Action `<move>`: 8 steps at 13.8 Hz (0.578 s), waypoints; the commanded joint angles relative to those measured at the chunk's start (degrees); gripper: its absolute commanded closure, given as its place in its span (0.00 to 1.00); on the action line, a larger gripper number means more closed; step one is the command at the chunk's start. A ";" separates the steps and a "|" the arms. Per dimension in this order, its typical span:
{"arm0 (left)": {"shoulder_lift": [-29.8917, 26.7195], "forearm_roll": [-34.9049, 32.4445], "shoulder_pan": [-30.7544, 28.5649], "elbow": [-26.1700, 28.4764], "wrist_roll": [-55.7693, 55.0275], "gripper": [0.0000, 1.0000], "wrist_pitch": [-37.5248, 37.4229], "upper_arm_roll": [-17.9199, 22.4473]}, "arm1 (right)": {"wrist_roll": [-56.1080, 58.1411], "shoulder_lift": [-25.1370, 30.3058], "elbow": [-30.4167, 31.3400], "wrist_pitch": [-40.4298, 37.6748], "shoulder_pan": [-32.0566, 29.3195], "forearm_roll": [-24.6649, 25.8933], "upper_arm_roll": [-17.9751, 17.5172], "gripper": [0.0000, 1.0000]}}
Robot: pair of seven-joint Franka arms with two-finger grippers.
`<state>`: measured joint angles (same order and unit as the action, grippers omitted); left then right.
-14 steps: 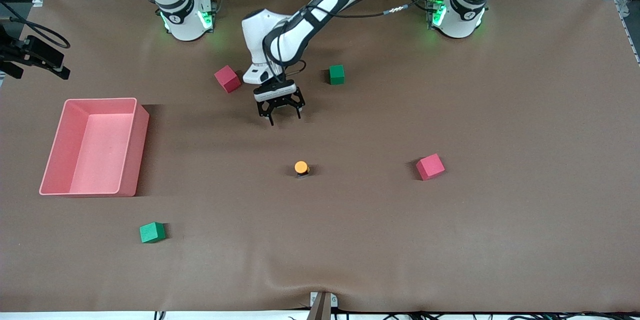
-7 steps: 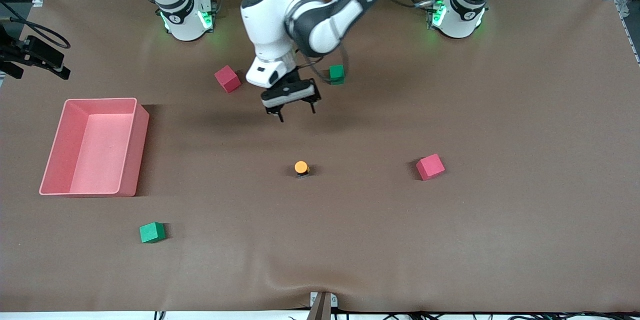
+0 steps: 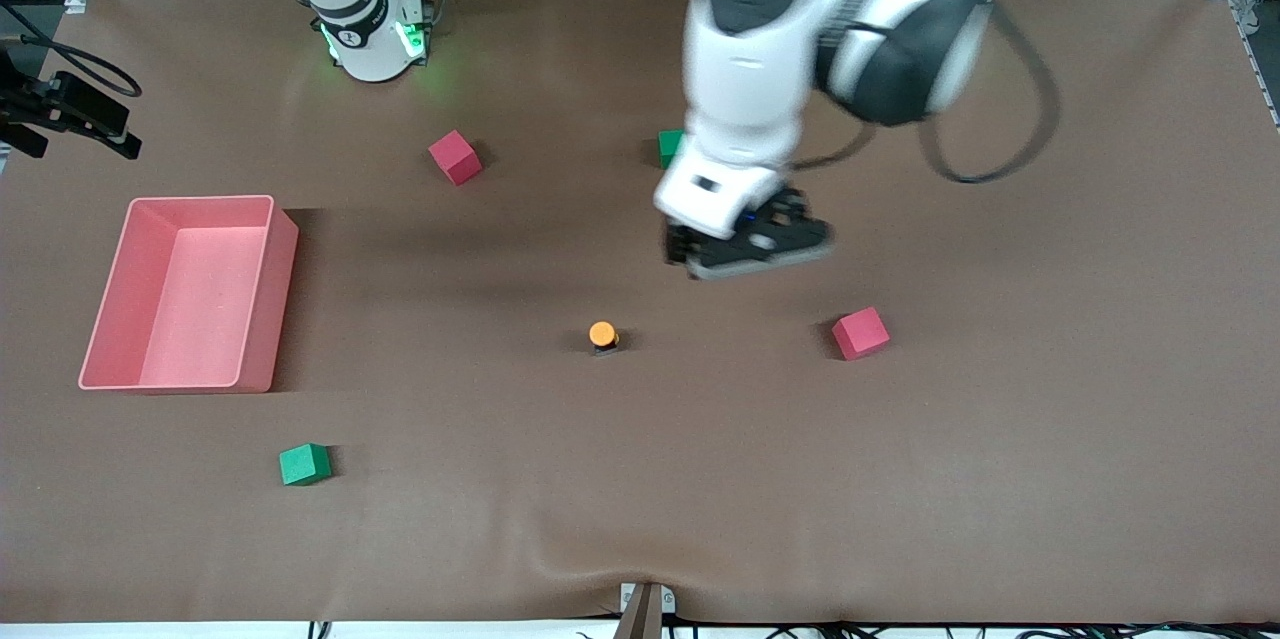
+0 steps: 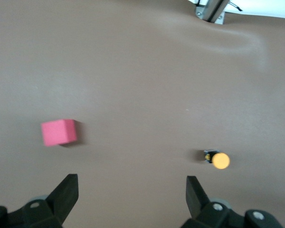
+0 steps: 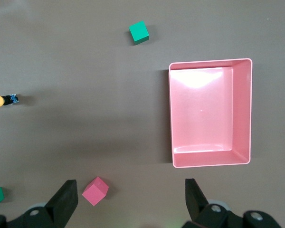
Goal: Place and upright button with both arms
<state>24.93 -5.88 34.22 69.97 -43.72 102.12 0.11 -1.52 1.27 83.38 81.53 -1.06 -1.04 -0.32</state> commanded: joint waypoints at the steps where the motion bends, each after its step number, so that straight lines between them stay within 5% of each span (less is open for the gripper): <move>1: -3.30 2.89 -7.04 2.01 8.90 0.00 -3.32 -0.91 | 0.81 -0.39 -1.11 -0.76 -1.14 -0.98 -0.56 0.00; 8: -8.14 2.45 -17.24 1.83 18.83 0.00 -10.35 -0.82 | 0.81 -0.39 -1.11 -0.76 -1.49 -0.98 -0.56 0.00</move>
<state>19.05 -3.85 19.05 70.31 -28.66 93.47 -0.11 -1.51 1.27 83.37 81.53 -1.08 -1.04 -0.14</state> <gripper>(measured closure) 0.000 0.000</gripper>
